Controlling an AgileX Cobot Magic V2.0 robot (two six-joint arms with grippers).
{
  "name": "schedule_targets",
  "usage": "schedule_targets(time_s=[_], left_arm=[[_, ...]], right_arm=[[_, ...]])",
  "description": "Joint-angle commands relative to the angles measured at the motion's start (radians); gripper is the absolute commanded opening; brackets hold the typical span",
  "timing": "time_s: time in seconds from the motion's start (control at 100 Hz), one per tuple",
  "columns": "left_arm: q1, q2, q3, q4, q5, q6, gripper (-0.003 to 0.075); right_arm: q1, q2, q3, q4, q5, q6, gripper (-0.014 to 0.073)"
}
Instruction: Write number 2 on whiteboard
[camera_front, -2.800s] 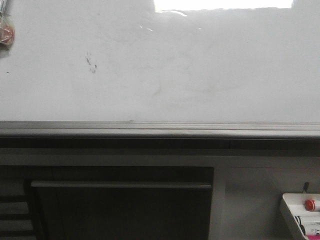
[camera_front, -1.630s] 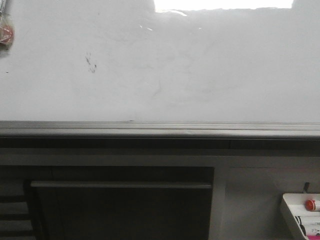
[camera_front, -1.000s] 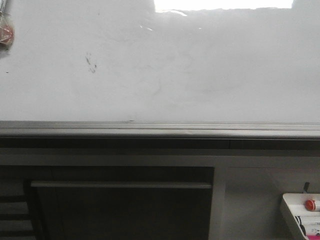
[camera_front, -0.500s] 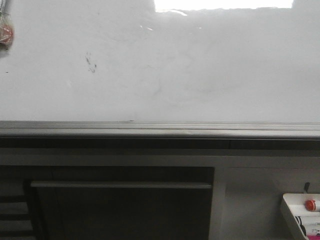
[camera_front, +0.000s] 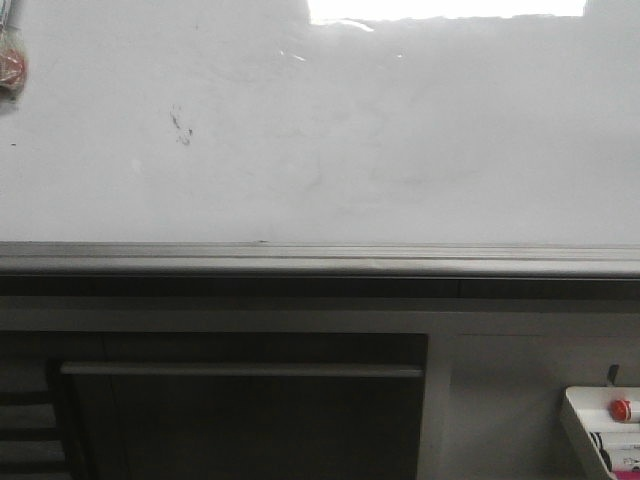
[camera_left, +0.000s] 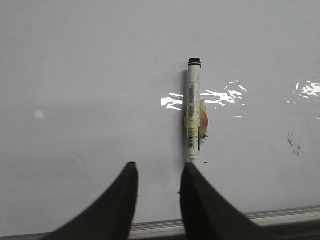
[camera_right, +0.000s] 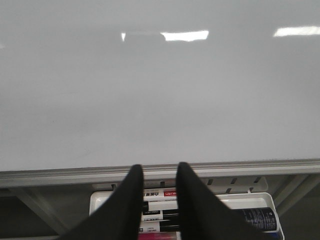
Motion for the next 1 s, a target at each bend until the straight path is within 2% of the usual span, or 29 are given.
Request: schedule_targets(time_s=[0.0, 0.05, 0.08, 0.32, 0.72, 0.99], left_arm=[[-0.014, 0.026, -0.035, -0.009, -0.071, -0.008, 0.0454], [-0.037, 0.042, -0.035, -0.011, -0.064, -0.008, 0.0522], [-0.054, 0.051, -0.035, -0.011, -0.06, -0.008, 0.0535], [-0.162, 0.216, -0.051, 0.031, -0.06, -0.004, 0.0535], [-0.161, 0.623, -0.227, 0.023, -0.056, -0.012, 0.0535], [-0.161, 0.811, -0.339, 0.023, -0.049, -0.014, 0.0535]], right_arm=[[-0.005, 0.014, -0.034, -0.003, -0.065, -0.01, 0.0302], [-0.005, 0.014, -0.034, 0.003, -0.066, -0.01, 0.033], [-0.005, 0.014, -0.034, 0.008, -0.069, -0.01, 0.0333], [-0.005, 0.014, -0.034, 0.017, -0.073, -0.01, 0.0332], [-0.005, 0.014, -0.033, 0.021, -0.071, -0.01, 0.0332], [-0.005, 0.014, -0.033, 0.021, -0.065, -0.01, 0.0332]])
